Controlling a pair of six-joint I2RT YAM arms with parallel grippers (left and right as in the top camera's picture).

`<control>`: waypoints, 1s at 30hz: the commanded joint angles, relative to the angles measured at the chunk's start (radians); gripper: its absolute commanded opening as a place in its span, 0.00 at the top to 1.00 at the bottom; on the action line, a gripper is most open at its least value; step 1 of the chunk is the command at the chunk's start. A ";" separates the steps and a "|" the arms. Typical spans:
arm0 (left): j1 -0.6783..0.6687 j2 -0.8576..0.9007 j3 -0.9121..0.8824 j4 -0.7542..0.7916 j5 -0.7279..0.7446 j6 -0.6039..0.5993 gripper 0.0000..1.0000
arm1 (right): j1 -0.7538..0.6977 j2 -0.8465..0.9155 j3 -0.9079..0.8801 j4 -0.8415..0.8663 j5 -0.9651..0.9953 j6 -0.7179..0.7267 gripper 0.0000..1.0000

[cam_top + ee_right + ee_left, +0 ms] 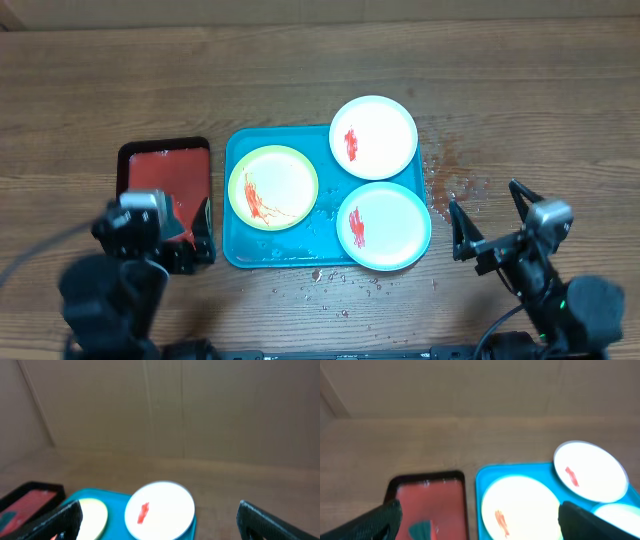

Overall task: Clean dirty plates on tray and stack at the side
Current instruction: 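Move right gripper to the yellow plate rim and grasp it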

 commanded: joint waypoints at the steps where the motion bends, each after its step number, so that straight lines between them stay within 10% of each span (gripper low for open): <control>1: -0.006 0.211 0.266 -0.127 0.054 -0.008 0.00 | 0.006 0.165 0.192 -0.096 -0.010 0.010 0.00; 11: -0.006 0.759 0.977 -0.639 0.182 0.004 0.00 | 0.006 0.742 0.845 -0.674 -0.060 0.010 0.00; 18: -0.006 0.867 0.998 -0.629 0.211 -0.057 0.00 | 0.014 0.953 0.898 -0.594 -0.343 0.016 0.00; 30: -0.006 0.966 0.997 -0.780 -0.273 -0.376 0.07 | 0.350 1.344 0.898 -0.421 0.022 0.342 0.31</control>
